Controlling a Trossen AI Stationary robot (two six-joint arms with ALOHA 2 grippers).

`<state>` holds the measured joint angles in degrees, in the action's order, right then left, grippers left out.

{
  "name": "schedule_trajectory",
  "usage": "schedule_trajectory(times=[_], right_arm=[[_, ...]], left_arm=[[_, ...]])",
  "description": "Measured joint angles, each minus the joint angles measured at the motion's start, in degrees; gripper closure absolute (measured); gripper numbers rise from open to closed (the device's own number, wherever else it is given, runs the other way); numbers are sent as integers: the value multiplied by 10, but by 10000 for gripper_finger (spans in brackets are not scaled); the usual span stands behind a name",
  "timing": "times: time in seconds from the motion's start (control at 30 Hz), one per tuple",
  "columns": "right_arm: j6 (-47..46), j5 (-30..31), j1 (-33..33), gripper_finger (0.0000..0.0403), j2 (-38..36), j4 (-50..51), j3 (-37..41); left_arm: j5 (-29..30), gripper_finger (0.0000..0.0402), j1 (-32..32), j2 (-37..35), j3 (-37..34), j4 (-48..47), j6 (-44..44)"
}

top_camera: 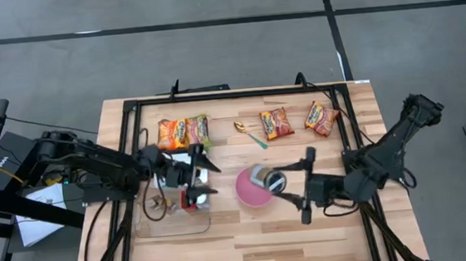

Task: Pick & Place Food Item
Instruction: Put the gold spice bottle into the transparent bin

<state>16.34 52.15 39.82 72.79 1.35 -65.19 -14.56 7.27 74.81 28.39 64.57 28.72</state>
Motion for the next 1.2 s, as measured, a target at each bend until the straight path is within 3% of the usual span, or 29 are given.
schedule_trajectory(times=[0.27,0.5,1.2], right_arm=[[114,-191,-55,148,39,-161,0],[128,-277,-91,148,53,-193,1],[182,-326,-121,148,52,-247,0]], left_arm=[[11,74,17,108,46,133,4],[10,39,30,163,83,183,69],[-9,35,47,163,180,168,66]])
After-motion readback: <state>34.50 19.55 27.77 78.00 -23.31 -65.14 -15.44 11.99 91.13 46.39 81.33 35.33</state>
